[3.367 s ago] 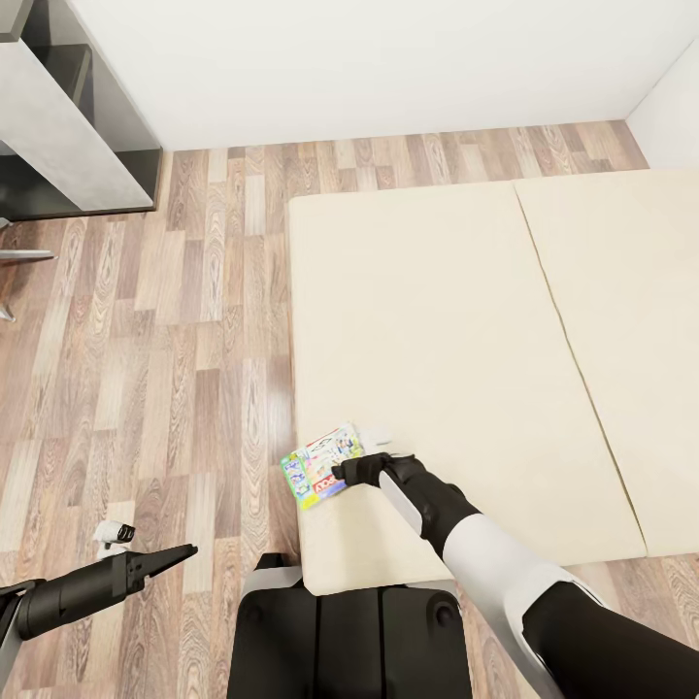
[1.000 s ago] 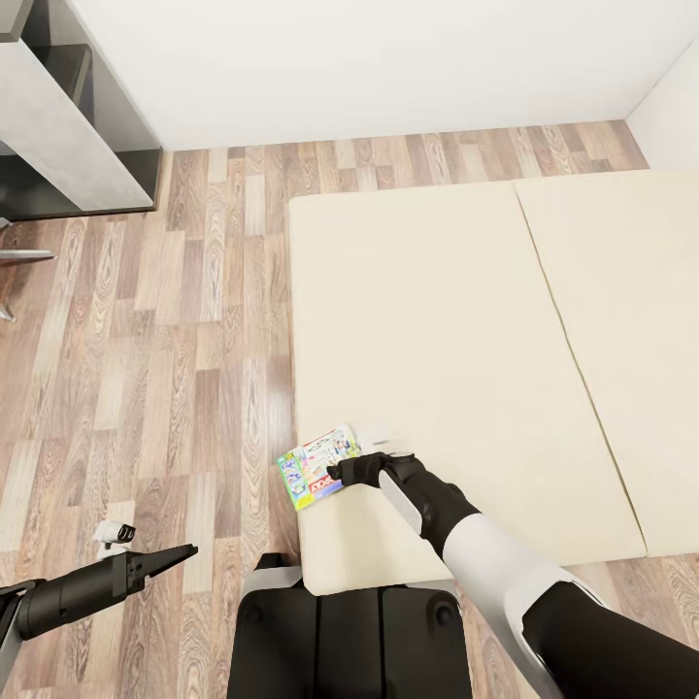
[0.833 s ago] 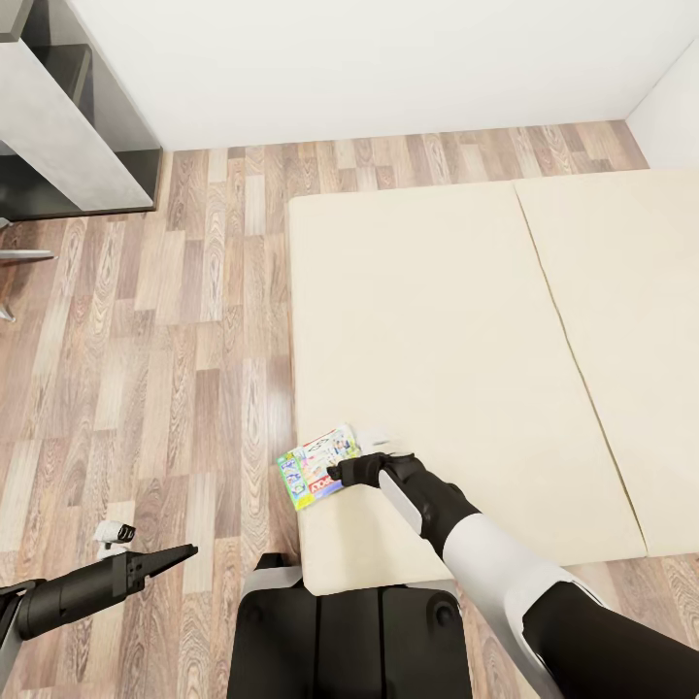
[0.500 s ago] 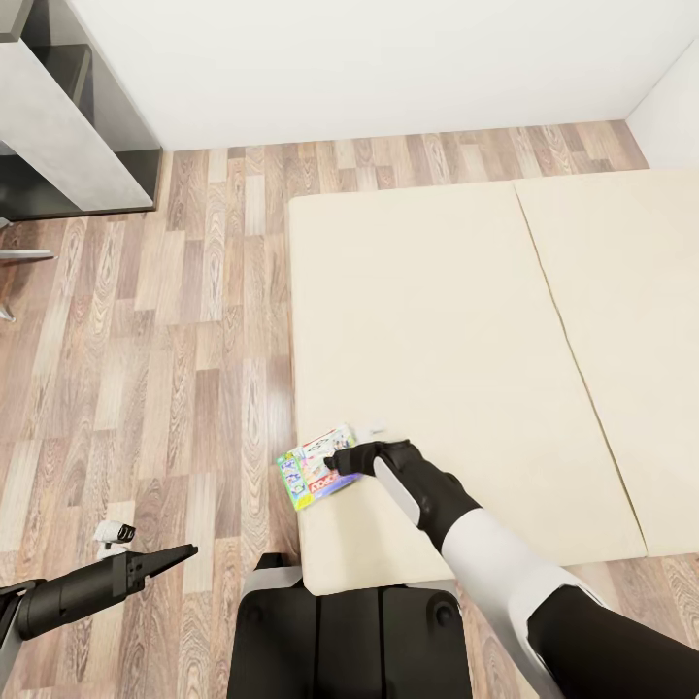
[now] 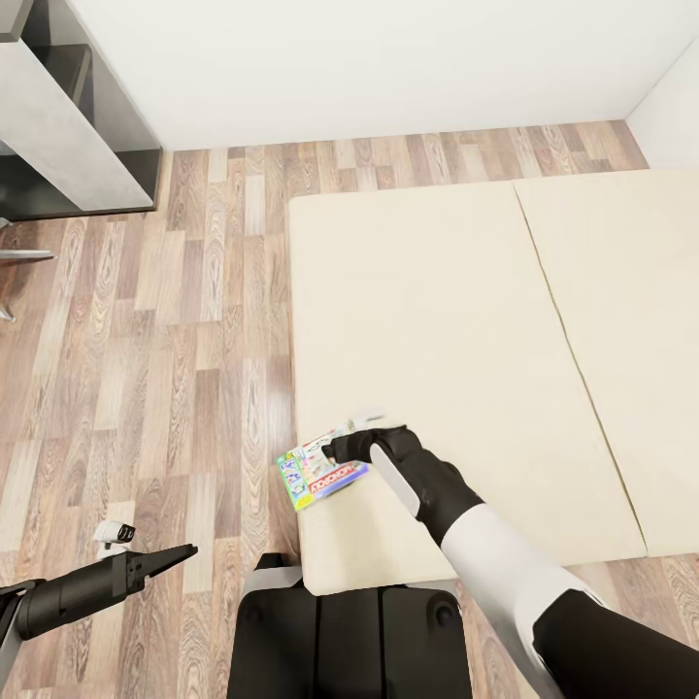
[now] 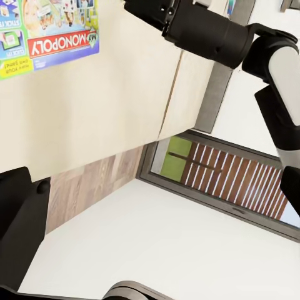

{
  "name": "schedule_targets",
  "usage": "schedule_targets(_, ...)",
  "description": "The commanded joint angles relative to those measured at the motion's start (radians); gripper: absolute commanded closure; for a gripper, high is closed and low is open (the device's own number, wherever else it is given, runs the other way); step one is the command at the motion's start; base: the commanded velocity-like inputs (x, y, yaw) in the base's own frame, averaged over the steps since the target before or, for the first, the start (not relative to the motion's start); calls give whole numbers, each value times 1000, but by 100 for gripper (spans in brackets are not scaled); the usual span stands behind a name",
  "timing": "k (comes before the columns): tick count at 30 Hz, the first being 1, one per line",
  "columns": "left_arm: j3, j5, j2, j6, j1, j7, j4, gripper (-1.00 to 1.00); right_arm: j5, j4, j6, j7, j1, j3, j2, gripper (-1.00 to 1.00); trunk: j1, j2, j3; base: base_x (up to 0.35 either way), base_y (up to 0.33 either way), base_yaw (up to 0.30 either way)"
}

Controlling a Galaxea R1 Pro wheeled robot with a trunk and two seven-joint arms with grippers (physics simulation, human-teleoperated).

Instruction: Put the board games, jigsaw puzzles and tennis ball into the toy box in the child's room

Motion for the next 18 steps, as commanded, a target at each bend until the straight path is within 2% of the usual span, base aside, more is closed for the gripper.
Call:
schedule_targets(1, 0, -1, 0, 11, 0, -4, 0, -100, -8, -4, 4, -7, -1, 1, 0, -100, 1, -2, -1, 0, 0, 0)
schedule_targets(18, 0, -1, 0, 11, 0, -4, 0, -100, -9, -16, 24, -9, 0, -5, 0, -100, 1, -2, -1, 0, 0, 0)
